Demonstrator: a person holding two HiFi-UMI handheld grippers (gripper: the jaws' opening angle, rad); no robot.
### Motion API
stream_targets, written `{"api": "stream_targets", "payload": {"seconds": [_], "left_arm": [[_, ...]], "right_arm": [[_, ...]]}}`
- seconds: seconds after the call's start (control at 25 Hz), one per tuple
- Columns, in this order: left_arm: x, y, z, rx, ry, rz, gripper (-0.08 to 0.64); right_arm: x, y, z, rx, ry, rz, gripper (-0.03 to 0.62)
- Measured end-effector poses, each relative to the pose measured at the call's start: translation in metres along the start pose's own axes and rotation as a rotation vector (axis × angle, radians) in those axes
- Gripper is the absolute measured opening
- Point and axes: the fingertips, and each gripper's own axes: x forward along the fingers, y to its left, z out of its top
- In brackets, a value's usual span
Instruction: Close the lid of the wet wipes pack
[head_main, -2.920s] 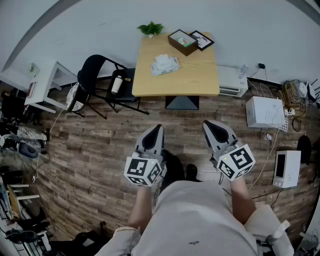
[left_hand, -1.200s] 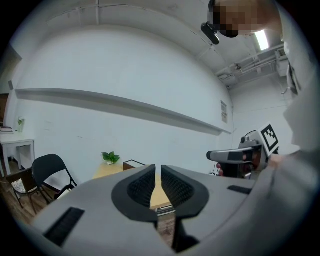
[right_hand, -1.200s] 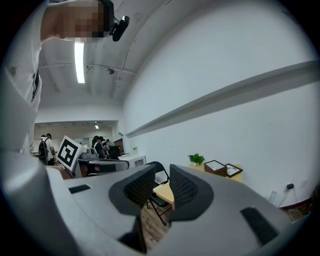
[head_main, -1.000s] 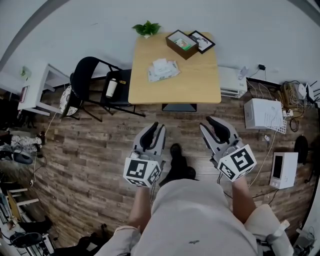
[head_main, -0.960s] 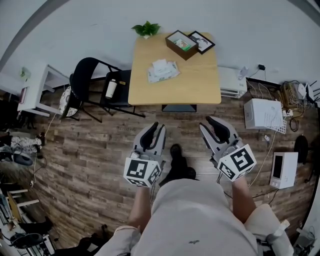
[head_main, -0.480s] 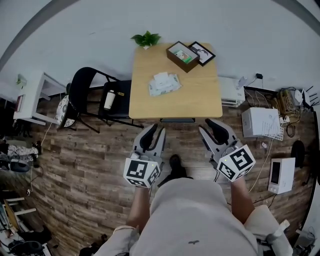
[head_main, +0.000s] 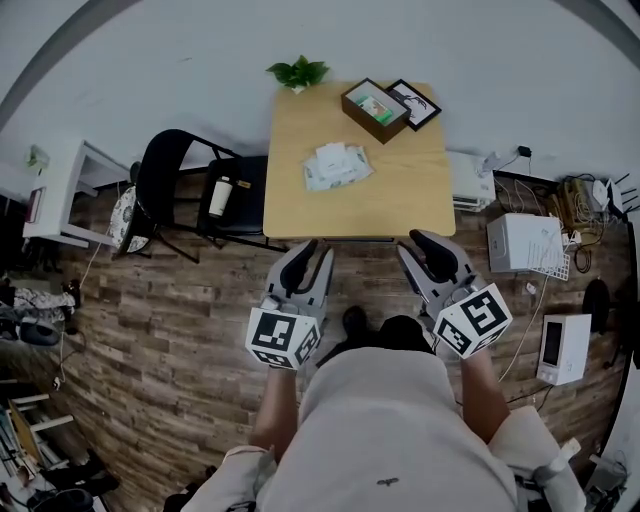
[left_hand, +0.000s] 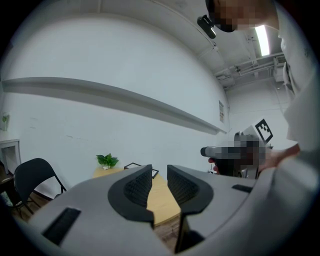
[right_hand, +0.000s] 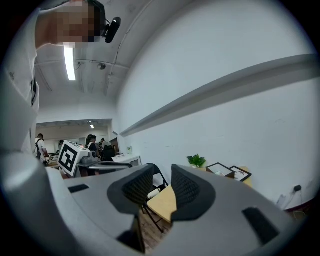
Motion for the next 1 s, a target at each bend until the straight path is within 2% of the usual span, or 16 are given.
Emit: {"api": "stream_targets", "payload": {"seconds": [0.44,1.0], "left_arm": [[0.018,0.015,-0.015,-0.036,0.029,0.002,0.089],[0.064,0.072,0.015,-0.084,-0.009,0.118,0.089]], "right_arm": [[0.024,-0.009,-0.015,0.011,0.052,0.028,0.098],[0.104,-0.055,0.008,-0.022,0.088,0.147,0.098]]}}
